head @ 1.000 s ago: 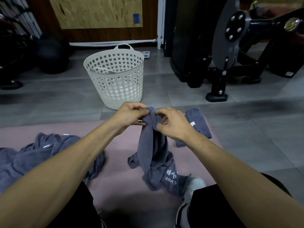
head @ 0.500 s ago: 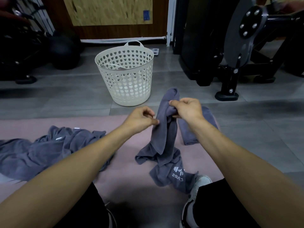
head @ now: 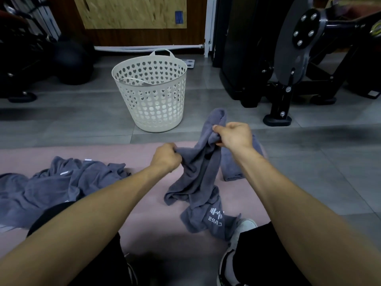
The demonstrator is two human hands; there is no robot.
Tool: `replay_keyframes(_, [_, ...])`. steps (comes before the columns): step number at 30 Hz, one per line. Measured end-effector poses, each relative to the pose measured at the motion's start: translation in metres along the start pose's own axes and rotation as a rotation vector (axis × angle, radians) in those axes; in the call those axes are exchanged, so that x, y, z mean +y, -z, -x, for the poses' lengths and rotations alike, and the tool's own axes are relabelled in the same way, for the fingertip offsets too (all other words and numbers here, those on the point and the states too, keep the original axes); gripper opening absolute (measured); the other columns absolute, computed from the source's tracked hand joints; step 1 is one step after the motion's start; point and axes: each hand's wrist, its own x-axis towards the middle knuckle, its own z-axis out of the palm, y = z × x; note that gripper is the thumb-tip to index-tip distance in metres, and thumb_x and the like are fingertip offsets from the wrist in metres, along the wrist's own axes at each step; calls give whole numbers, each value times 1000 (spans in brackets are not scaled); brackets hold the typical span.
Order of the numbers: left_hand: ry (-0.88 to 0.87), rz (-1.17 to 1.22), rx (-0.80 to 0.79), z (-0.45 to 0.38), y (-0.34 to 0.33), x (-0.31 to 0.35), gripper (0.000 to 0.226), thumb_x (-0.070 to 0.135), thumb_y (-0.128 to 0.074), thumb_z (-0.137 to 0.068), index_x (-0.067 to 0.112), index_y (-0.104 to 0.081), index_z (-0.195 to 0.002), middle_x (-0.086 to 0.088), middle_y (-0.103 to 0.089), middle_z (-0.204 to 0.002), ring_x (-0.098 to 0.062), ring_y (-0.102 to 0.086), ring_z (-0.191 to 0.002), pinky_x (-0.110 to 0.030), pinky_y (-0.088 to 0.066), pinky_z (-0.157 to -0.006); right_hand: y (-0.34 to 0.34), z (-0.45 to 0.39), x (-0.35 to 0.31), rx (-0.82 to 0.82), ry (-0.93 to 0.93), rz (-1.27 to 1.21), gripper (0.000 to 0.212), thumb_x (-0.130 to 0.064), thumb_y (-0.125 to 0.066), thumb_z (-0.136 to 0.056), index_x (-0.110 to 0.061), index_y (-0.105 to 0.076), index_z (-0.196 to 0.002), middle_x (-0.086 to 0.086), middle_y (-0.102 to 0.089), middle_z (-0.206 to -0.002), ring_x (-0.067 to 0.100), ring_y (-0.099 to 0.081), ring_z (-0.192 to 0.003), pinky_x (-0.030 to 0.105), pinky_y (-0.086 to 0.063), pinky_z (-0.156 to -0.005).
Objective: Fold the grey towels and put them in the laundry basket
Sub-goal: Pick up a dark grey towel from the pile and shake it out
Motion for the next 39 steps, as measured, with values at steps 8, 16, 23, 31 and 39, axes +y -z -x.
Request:
replay_keyframes(8, [-67,656,286,-7,38,24,15,14,-51,-96,17,-53,-82,-11,-64,-71,-14,-61,-50,-27,-53,-49,8,6,5,-189,338,642,7,-6,-54,-76,-5,-59,-72,11,-61,-73,29,-61,-80,36,-44,-59])
replay_keyframes(16, [-95,458,113,-9,65,9,25,-11,-57,-85,11,-63,-76,-7,-62,-63,-14,-59,-50,-28,-56,-61,8,7,4,-89,413,687,30,-31,-58,-91,-24,-38,-71,4,-56,-92,30,-60,-78,46,-53,-75])
replay_keyframes(23, [-95,478,152,-6,78,4,13,11,-61,-94,13,-60,-81,-7,-59,-49,-12,-57,-36,-22,-51,-42,7,11,-2,-187,202,300,19,-19,-67,-88,-9,-52,-93,8,-65,-62,13,-62,-45,25,-53,-48])
replay_keyframes(31, [-17,548,173,1,84,7,20,14,-50,-100,17,-50,-80,-13,-62,-68,-15,-62,-44,-25,-54,-44,13,17,-14,-94,297,252,16,-4,-61,-88,-12,-66,-75,11,-70,-67,14,-66,-56,44,-59,-74])
replay_keyframes(39, [-404,572,432,25,183,89,16,32,-49,-96,30,-53,-81,-5,-65,-89,-26,-68,-85,-47,-57,-82,36,42,-137,-26,587,-64,26,-8,-59,-92,-29,-71,-82,-5,-72,-83,11,-70,-81,40,-58,-85])
